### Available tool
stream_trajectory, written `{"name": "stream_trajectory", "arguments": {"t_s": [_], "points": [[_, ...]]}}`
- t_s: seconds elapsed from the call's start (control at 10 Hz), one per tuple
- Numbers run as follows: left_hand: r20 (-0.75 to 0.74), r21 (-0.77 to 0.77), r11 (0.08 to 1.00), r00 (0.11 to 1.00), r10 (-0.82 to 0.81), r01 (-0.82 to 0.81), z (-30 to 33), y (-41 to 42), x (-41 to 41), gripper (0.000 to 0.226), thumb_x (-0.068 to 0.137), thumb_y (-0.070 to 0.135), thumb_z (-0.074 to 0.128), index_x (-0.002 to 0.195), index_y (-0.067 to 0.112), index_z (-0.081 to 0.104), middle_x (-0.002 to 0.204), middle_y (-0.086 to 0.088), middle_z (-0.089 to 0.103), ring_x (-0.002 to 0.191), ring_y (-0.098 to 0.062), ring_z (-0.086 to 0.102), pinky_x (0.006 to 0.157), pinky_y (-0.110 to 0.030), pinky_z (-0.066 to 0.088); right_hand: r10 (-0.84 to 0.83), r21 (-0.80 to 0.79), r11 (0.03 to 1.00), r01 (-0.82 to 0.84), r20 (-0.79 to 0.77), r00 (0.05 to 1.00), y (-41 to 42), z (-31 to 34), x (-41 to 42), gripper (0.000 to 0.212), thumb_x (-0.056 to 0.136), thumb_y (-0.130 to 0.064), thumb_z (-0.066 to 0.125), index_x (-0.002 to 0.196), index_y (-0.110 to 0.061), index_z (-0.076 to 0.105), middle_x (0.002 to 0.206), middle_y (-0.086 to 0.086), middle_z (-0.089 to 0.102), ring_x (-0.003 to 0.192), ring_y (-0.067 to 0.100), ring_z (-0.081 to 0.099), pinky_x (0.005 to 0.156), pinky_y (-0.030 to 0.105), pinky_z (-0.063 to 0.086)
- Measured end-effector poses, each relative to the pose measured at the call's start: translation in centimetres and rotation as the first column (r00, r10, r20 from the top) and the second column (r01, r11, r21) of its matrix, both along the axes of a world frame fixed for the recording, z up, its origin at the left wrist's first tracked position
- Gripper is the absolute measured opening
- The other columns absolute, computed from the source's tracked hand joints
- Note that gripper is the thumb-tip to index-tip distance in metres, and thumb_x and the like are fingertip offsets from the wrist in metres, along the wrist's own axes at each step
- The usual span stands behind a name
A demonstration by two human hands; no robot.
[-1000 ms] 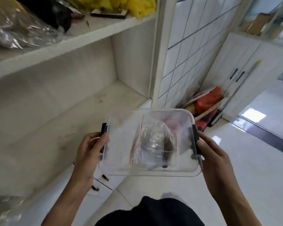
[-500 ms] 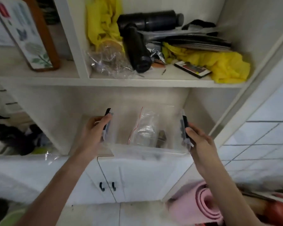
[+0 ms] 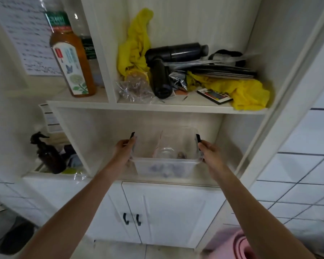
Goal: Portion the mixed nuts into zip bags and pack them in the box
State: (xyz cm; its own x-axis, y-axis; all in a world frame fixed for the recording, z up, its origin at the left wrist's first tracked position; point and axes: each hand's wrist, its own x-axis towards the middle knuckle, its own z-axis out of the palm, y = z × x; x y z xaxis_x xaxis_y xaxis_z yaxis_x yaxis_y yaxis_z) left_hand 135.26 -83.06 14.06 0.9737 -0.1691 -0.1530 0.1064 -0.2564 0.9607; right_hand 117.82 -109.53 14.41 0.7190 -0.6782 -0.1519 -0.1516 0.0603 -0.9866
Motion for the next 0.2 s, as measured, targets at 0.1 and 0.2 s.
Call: {"name": "stream_trajectory", "arguments": {"t_s": [0.1, 0.2], "points": [[0.039, 0.032, 0.997, 0.997, -0.073, 0.072, 0.9, 0.5, 0.4, 0.045, 0.102, 0.049, 0.058, 0.077, 0.012, 0.058, 0.063, -0.004, 0.052, 0.051, -0.019, 0.051, 0.055, -0.029, 0.045, -0.007, -0.025, 1.000, 0.007, -0.020, 1.000, 0.4, 0.7, -0.4, 0.013, 0.102, -0.027, 0.061, 0.099, -0.019, 0.072, 0.086, 0.002, 0.066, 0.075, 0.018, 0.061, 0.073, 0.037, 0.051], [0.190, 0.112, 0.992, 0.978, -0.084, 0.064, 2.0, 1.6, 0.4, 0.040, 0.100, 0.034, 0.064, 0.065, 0.017, 0.054, 0.062, -0.005, 0.052, 0.063, -0.022, 0.049, 0.069, -0.035, 0.038, -0.037, -0.117, 0.993, 0.032, -0.037, 0.999, 0.9, 1.6, -3.2, 0.014, 0.103, -0.028, 0.060, 0.091, -0.025, 0.067, 0.096, 0.003, 0.070, 0.083, 0.019, 0.065, 0.075, 0.037, 0.053]]}}
